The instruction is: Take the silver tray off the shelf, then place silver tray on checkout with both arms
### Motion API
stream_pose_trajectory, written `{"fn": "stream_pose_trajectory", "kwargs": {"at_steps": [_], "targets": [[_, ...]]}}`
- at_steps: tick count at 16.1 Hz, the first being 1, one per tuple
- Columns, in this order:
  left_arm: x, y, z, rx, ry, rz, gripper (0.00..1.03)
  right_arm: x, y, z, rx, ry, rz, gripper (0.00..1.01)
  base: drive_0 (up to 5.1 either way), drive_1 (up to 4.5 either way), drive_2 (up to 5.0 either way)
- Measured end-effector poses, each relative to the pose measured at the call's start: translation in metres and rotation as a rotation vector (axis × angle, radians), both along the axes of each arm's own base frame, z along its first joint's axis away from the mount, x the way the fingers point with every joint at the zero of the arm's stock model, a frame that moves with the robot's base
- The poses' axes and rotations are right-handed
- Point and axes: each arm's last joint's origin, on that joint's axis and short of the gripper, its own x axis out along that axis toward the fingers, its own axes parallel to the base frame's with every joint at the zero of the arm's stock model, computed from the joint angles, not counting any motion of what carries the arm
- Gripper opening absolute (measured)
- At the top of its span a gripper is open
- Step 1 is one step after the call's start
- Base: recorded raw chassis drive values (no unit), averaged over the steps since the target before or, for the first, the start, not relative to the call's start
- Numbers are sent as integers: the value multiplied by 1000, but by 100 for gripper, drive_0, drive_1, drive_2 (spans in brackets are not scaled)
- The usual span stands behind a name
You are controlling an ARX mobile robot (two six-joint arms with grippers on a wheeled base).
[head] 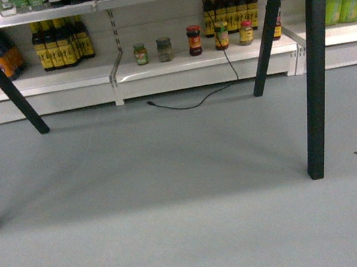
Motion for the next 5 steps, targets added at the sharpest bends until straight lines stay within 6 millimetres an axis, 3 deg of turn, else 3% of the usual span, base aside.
{"fn": "stream_pose_trajectory", "kwargs": {"at_steps": [5], "targets": [[0,0,0,0,0,0,98,0,0,0,0,0,0,98,0,0,0]]}}
